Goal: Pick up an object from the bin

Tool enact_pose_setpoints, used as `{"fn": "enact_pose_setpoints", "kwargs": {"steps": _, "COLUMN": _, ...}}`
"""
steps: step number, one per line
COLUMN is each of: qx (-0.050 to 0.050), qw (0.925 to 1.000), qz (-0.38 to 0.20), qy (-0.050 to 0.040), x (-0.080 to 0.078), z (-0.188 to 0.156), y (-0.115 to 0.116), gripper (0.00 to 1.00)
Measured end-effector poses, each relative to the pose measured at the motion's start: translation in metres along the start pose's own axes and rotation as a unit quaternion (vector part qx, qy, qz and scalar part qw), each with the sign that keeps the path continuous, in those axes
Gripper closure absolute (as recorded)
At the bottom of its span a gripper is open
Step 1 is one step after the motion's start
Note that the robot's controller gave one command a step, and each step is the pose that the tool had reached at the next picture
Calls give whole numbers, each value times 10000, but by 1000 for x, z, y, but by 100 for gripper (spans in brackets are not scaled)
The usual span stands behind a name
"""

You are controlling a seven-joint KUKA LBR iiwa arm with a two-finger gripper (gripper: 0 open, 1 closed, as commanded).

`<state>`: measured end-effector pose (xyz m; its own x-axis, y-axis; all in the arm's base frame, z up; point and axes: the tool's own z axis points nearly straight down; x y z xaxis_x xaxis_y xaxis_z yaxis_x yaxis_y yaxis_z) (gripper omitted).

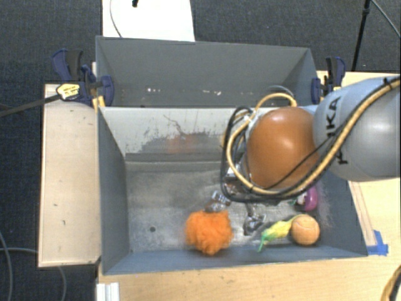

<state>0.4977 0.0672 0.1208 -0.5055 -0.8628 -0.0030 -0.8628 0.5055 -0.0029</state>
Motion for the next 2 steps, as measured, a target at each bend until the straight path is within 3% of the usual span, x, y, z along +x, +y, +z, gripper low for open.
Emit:
{"fn": "enact_pose_setpoints", "kwargs": {"steps": 1, "qx": 44, "qw": 9992, "qz": -398, "qy": -44, "x": -21, "z": 28, "y": 21, "gripper": 100}}
{"fn": "enact_pose_setpoints", "kwargs": {"steps": 2, "qx": 43, "qw": 9992, "qz": -394, "qy": -43, "x": -21, "z": 28, "y": 21, "gripper": 100}}
